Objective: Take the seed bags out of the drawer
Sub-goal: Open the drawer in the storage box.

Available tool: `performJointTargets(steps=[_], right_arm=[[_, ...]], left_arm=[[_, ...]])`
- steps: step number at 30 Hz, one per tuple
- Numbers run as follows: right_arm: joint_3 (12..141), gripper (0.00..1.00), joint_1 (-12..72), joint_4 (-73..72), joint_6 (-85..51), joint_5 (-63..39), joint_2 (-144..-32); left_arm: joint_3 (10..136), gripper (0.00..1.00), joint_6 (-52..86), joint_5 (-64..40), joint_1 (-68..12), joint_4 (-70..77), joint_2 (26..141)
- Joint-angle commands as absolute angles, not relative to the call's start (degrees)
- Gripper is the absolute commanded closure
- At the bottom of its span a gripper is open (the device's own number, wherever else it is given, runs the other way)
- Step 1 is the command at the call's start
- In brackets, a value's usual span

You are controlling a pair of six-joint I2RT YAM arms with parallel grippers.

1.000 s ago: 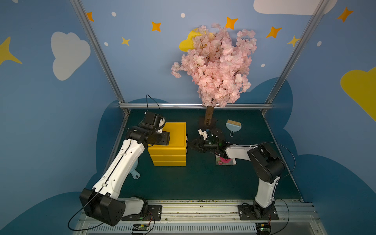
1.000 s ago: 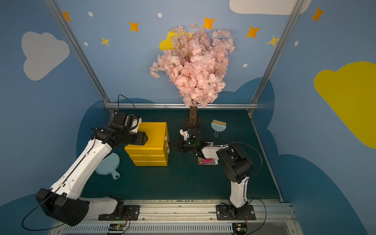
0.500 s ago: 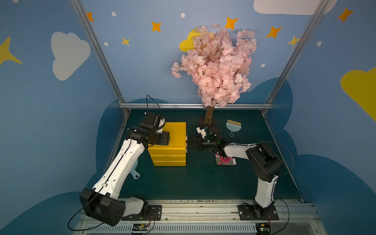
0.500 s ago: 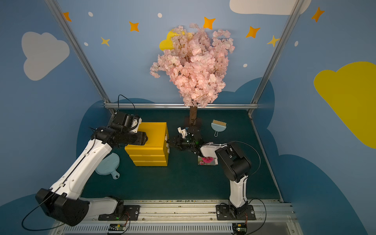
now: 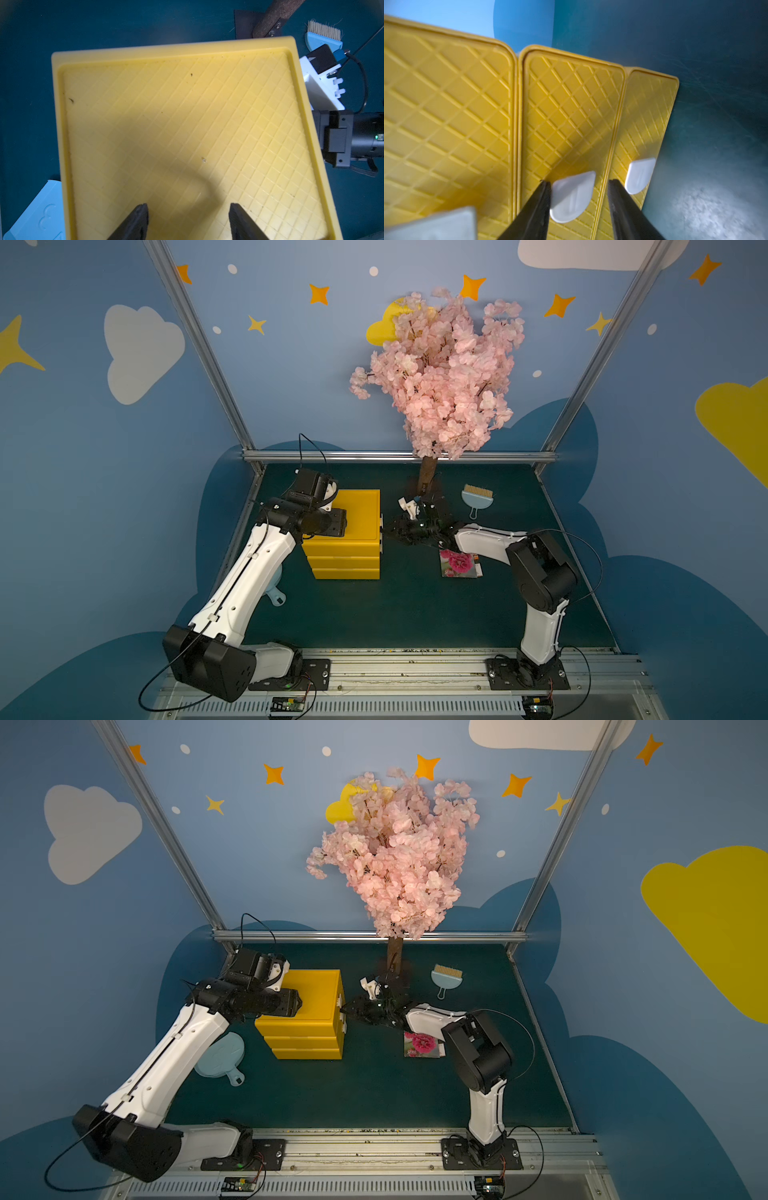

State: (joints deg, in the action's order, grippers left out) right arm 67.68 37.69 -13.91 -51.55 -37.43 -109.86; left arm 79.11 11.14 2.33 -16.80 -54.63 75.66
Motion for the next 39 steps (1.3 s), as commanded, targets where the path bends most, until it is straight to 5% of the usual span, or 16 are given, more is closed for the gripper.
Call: performJointTargets(steps=[1,13,39], right_arm=[[69.73,0.56,39.71,-3.22,-45.95,-32.52,-108.94],[75.82,0.99,41.83,11.16,-39.33,-24.48,-106.61],[76.89,1.00,37.56,26.63,-34.04,-17.60,-97.12]], left_arm=[[76.85,0.34,11.82,1.96,-16.38,-58.66,76.12],[76.46,0.34,11.99,1.41,-16.45,-57.83,75.95],[76.28,0.34,12.09,0.62,-16.35,-56.80,75.94]])
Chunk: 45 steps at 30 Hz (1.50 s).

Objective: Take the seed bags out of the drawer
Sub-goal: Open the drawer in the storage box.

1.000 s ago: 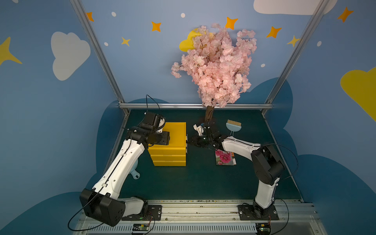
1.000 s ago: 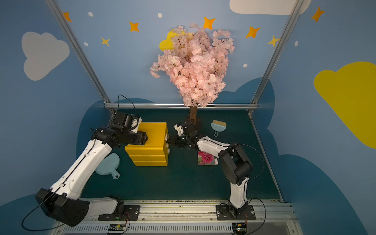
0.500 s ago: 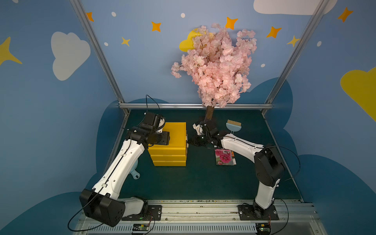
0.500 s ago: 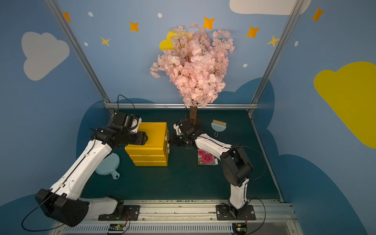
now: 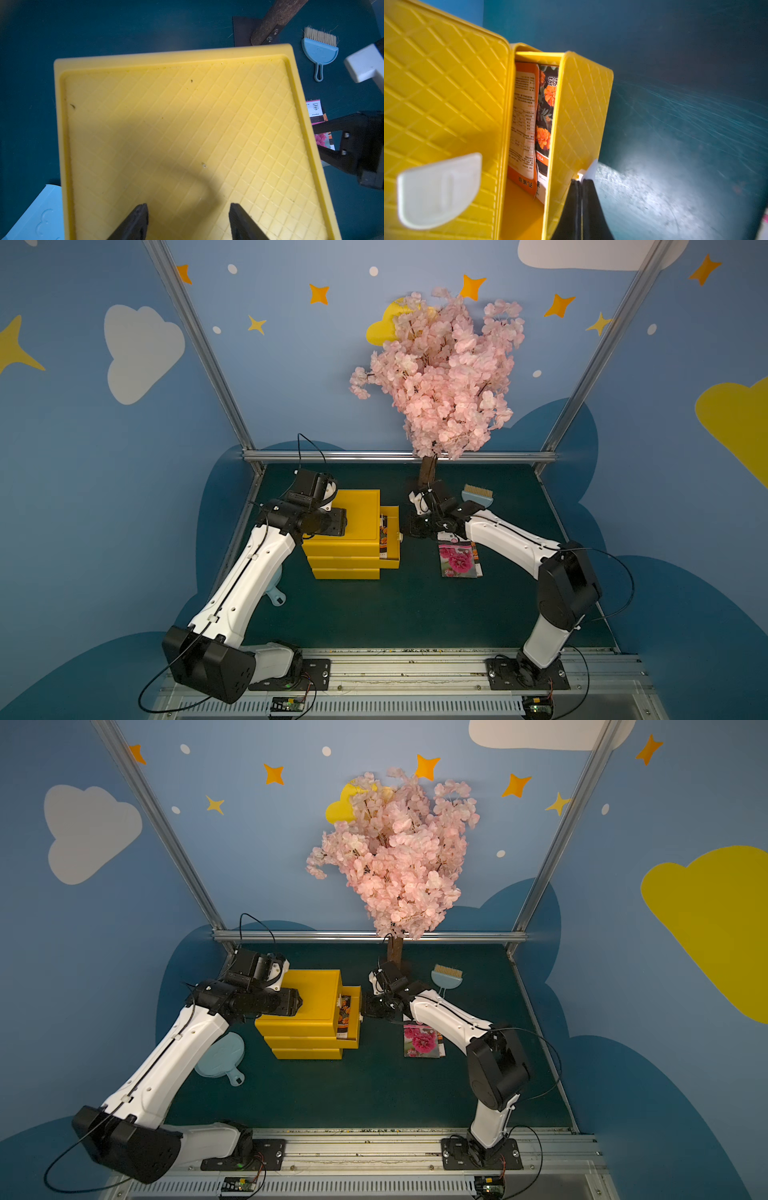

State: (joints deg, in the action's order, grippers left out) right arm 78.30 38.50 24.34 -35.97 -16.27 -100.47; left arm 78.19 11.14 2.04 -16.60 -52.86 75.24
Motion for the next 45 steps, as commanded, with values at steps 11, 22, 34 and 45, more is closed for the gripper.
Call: performJointTargets(steps=[11,22,34,45], right_arm=[[72.86,1.00,32.33,27.13,-32.70,-19.81,-93.10],[71.95,1.00,30.43,27.16,-32.17,-19.99,-92.68],[74.75,1.00,29.76,27.95,-30.98,-19.69,-95.31],[75.49,1.00,29.47,29.54,-29.10,-17.41,-96.14]], left_arm=[[76.16,0.34,12.04,0.53,-16.34,-56.68,75.80],[76.46,0.34,12.05,0.44,-16.29,-56.81,75.94],[76.82,0.34,12.05,0.26,-16.28,-56.90,76.14],[76.56,0.34,12.05,0.09,-16.30,-57.02,76.12]])
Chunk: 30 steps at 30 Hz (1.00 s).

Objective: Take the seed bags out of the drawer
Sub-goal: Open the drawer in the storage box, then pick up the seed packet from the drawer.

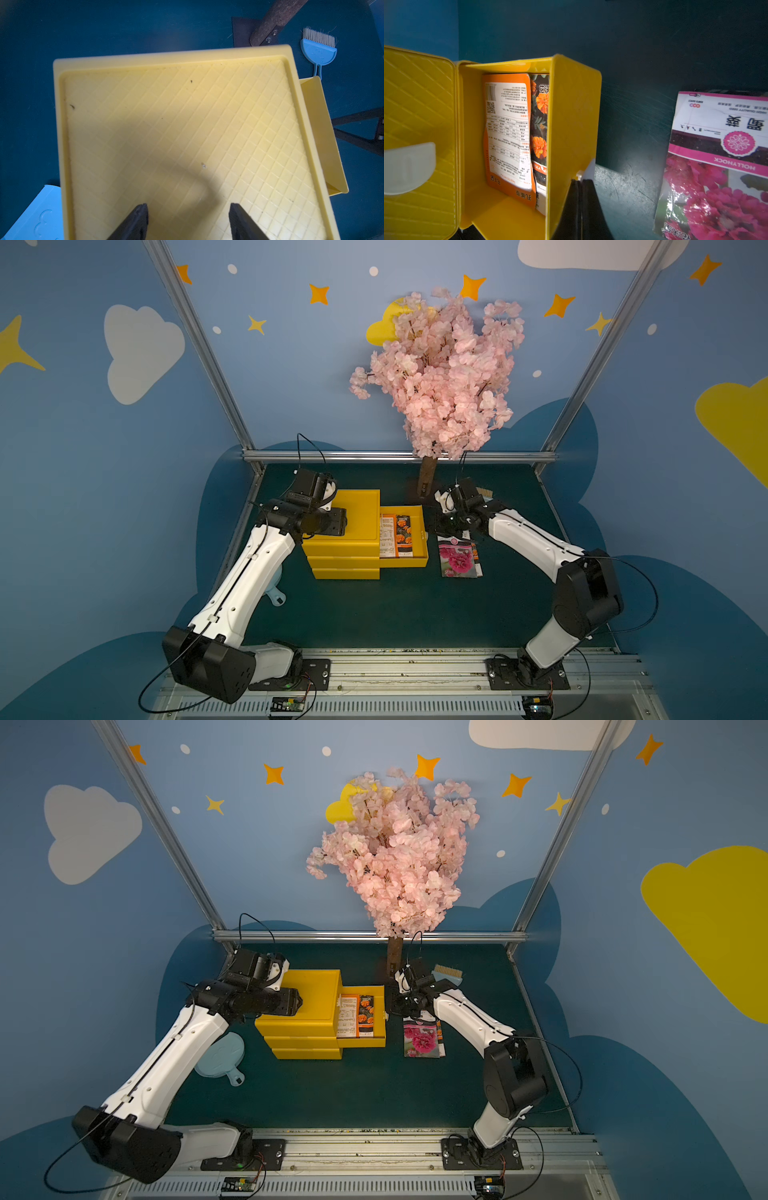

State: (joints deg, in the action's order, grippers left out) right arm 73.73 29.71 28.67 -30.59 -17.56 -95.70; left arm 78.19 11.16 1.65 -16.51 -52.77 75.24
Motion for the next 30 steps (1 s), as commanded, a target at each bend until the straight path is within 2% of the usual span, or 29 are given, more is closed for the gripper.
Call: performJointTargets(steps=[1,2,9,13,21,30], right_arm=[[75.48,1.00,29.44,29.60,-29.01,-17.16,-96.10],[75.49,0.99,29.44,29.75,-28.94,-16.89,-96.07],[75.57,0.70,28.87,31.15,-28.06,-14.79,-95.58],[75.61,0.58,28.23,32.28,-27.52,-13.41,-94.56],[76.97,0.56,28.88,35.21,-26.76,-10.31,-89.90],[82.31,0.53,36.19,36.72,-27.96,-9.95,-91.08]], left_arm=[[76.60,0.34,12.08,0.09,-16.27,-57.01,76.19],[76.62,0.34,12.05,0.04,-16.35,-57.02,76.18],[76.64,0.34,12.04,0.03,-16.35,-57.03,76.11],[76.61,0.34,12.13,0.00,-16.32,-57.04,76.16],[76.58,0.34,12.11,0.00,-16.38,-56.85,76.03],[76.62,0.34,12.17,-0.10,-16.36,-56.64,75.90]])
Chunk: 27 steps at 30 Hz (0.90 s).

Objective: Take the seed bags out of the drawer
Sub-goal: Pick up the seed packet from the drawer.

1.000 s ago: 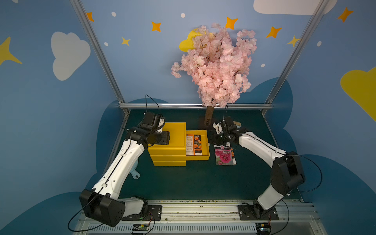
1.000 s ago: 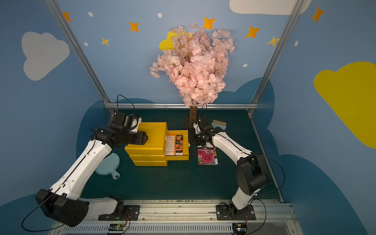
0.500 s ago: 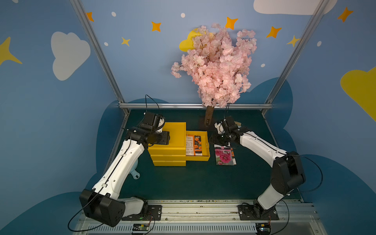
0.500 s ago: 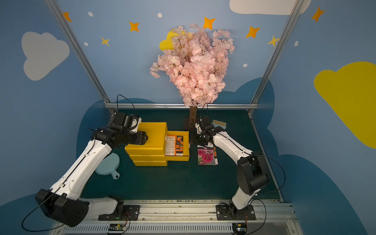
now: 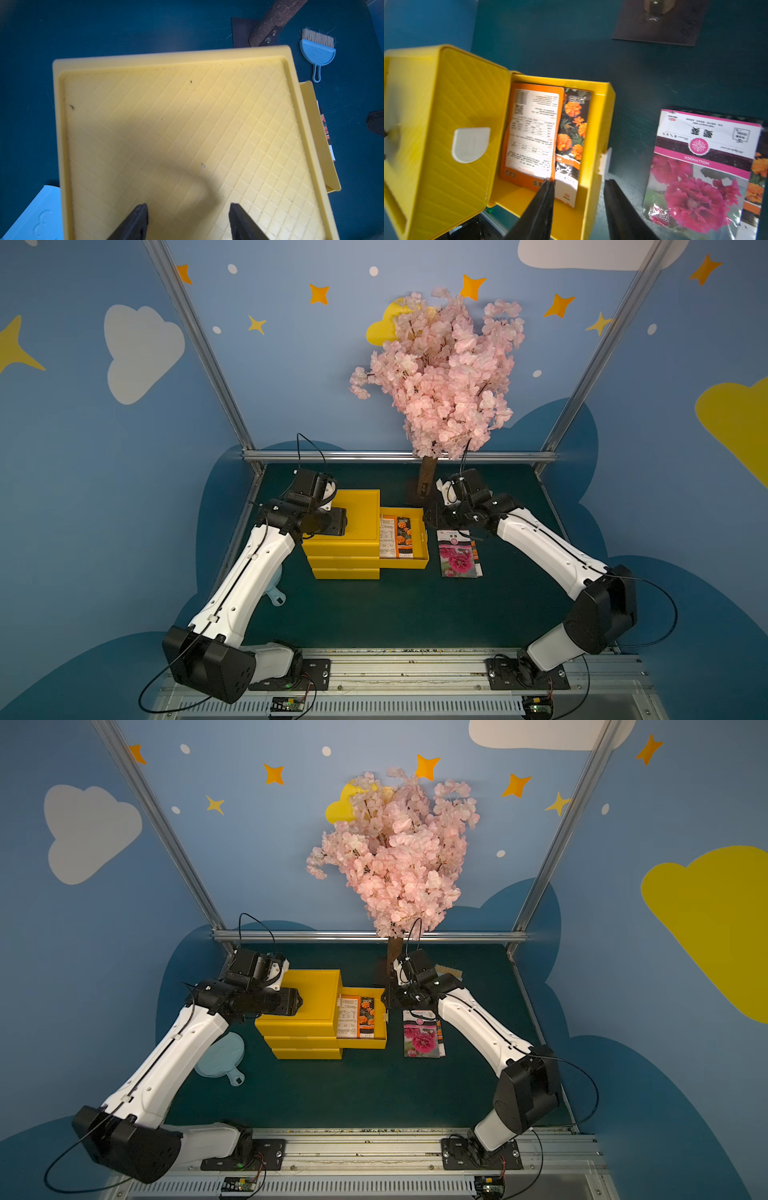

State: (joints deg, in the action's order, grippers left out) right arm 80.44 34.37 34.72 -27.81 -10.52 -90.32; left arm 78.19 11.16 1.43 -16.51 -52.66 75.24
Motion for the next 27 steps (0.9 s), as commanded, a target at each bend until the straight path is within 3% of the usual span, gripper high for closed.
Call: performJointTargets(steps=[1,9,27], right_arm=[[82.72,0.53,36.87,36.34,-28.23,-10.17,-91.73],[87.08,0.50,41.20,35.28,-29.95,-10.75,-100.29],[91.69,0.49,41.66,32.70,-32.01,-13.54,-111.85]], left_arm=[[76.62,0.34,12.14,-0.09,-16.36,-56.64,75.85],[76.20,0.34,12.04,-0.35,-16.36,-56.51,75.51],[75.15,0.34,11.83,-0.53,-16.34,-55.90,75.06]])
